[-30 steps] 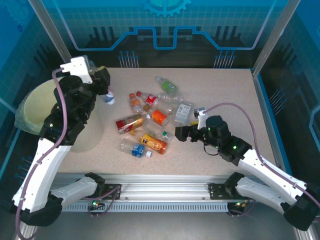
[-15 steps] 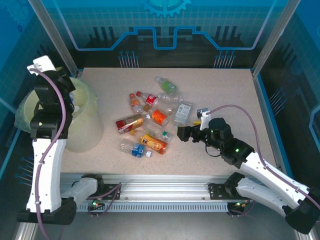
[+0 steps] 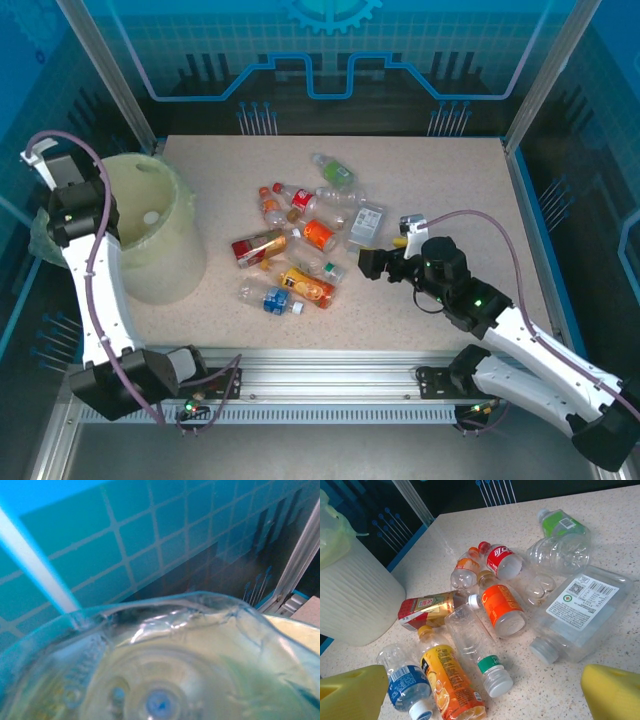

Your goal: Put the plastic bottles in the bin

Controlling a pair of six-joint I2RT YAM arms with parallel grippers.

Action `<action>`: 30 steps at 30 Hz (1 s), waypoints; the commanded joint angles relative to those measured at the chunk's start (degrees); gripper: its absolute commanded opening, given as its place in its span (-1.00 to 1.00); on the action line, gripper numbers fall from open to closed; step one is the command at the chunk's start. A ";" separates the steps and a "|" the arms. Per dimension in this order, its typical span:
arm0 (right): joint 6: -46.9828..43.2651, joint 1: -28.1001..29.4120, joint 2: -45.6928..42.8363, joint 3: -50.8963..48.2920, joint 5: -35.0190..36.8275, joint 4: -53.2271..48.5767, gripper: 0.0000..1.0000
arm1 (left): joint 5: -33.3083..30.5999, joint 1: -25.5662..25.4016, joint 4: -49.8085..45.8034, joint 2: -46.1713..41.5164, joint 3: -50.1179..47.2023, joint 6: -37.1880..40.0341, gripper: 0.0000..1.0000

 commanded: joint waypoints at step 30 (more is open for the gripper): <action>4.03 -1.34 -2.67 -2.26 5.23 -3.16 1.00 | -2.80 6.00 -9.38 5.69 1.82 -10.49 0.89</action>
